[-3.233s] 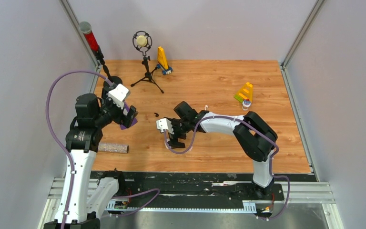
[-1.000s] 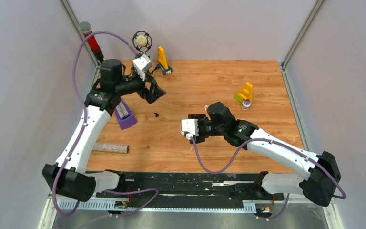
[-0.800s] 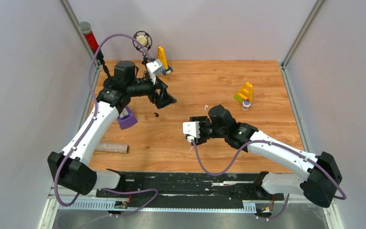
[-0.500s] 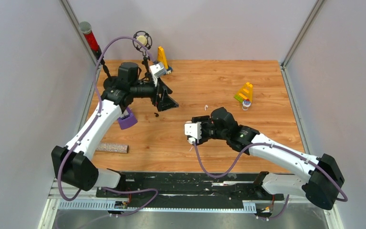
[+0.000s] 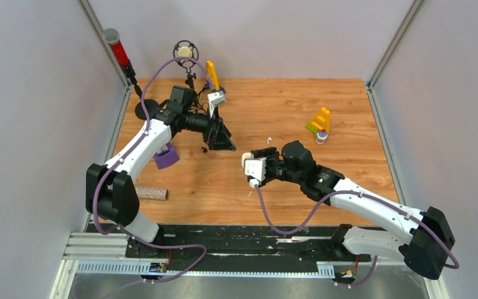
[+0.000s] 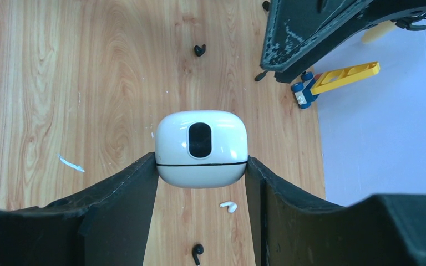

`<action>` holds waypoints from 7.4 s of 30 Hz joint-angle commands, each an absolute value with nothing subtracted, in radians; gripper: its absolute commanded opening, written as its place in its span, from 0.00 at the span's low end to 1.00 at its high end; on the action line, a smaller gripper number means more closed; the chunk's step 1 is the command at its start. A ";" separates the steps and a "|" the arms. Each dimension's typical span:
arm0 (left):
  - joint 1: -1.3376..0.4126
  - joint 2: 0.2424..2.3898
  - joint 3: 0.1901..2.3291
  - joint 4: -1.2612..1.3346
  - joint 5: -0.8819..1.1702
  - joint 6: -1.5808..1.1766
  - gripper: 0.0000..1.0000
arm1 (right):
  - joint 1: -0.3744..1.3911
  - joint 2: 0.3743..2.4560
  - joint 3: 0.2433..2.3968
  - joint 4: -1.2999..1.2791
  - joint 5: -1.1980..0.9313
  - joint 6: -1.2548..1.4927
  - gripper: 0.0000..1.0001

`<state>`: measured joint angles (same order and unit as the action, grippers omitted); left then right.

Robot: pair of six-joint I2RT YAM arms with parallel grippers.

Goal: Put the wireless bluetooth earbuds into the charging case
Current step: Pick up the charging case at the center of the board, then open the charging case.

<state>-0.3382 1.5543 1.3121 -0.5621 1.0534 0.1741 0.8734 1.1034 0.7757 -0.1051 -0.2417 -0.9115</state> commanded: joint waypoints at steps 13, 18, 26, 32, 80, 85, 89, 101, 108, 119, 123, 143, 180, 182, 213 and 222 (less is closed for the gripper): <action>-0.387 1.576 1.367 -0.609 1.157 0.220 1.00 | 0.871 1.090 0.746 -0.019 -0.219 -0.937 0.47; -0.411 1.585 1.379 -0.643 1.161 0.245 1.00 | 0.870 1.090 0.741 -0.014 -0.220 -0.939 0.47; -0.446 1.611 1.390 -0.671 1.159 0.266 1.00 | 0.871 1.092 0.736 -0.009 -0.220 -0.940 0.47; -0.452 1.652 1.409 -0.689 1.163 0.266 1.00 | 0.871 1.083 0.731 -0.009 -0.238 -0.940 0.46; -0.521 1.758 1.476 -0.837 1.179 0.365 0.62 | 0.885 1.084 0.680 0.042 -0.264 -0.977 0.46; -0.523 1.758 1.476 -0.837 1.173 0.366 0.50 | 0.885 1.085 0.681 0.041 -0.262 -0.977 0.46; -0.526 1.758 1.476 -0.837 1.170 0.367 0.43 | 0.887 1.088 0.681 0.041 -0.260 -0.978 0.47; -0.529 1.748 1.476 -0.839 1.160 0.368 0.27 | 0.886 1.089 0.675 0.063 -0.237 -0.983 0.48; -0.528 1.746 1.477 -0.838 1.160 0.367 0.24 | 0.887 1.093 0.673 0.067 -0.232 -0.984 0.52; -0.529 1.721 1.468 -0.809 1.149 0.343 0.23 | 0.886 1.093 0.678 0.071 -0.231 -0.970 0.63; -0.529 1.716 1.465 -0.798 1.142 0.333 0.22 | 0.887 1.094 0.681 0.071 -0.231 -0.963 0.64; -0.529 1.701 1.464 -0.788 1.122 0.323 0.21 | 0.885 1.096 0.694 0.070 -0.230 -0.933 0.67; -0.442 1.357 1.162 -0.088 1.127 -0.202 0.16 | 0.404 1.216 0.972 0.069 -1.249 0.010 0.87; -0.442 1.339 1.125 -0.001 1.127 -0.268 0.18 | 0.403 1.250 0.968 0.161 -1.271 0.110 0.87; -0.443 1.336 0.930 0.416 1.165 -0.536 0.25 | 0.475 1.403 0.914 0.503 -1.182 0.413 0.59; -0.444 1.335 0.908 0.420 1.164 -0.512 0.26 | 0.479 1.405 0.920 0.507 -1.184 0.429 0.39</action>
